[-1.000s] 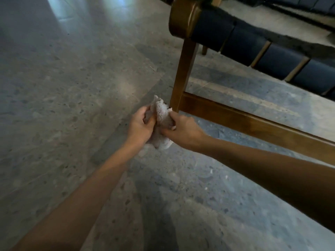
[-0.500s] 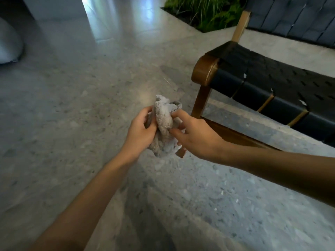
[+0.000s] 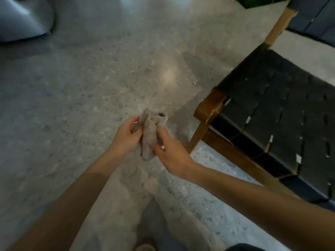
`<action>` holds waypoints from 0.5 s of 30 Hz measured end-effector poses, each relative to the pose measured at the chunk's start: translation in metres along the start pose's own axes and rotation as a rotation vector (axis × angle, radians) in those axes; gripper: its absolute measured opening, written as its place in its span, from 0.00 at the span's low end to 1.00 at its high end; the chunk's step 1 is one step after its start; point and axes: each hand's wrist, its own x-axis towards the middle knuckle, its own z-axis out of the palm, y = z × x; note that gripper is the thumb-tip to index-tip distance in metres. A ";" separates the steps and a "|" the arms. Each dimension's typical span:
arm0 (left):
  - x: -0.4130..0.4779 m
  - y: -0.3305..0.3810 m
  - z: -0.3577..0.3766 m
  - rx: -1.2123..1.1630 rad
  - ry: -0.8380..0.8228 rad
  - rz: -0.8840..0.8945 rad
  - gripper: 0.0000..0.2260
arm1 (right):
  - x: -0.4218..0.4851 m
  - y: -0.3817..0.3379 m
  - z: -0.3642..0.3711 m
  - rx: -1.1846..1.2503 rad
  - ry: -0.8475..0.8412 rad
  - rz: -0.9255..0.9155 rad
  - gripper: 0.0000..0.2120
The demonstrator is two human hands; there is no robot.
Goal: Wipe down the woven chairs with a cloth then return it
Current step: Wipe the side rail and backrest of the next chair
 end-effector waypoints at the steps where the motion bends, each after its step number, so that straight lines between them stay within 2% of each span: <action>1: -0.006 0.014 -0.011 -0.007 0.007 -0.032 0.09 | -0.004 -0.016 -0.006 0.023 -0.017 0.014 0.13; 9: -0.062 0.179 -0.088 -0.046 -0.047 -0.071 0.09 | -0.058 -0.175 -0.084 0.166 -0.028 0.103 0.05; 15: -0.100 0.322 -0.140 0.014 -0.249 -0.008 0.20 | -0.109 -0.294 -0.173 0.032 0.116 0.205 0.05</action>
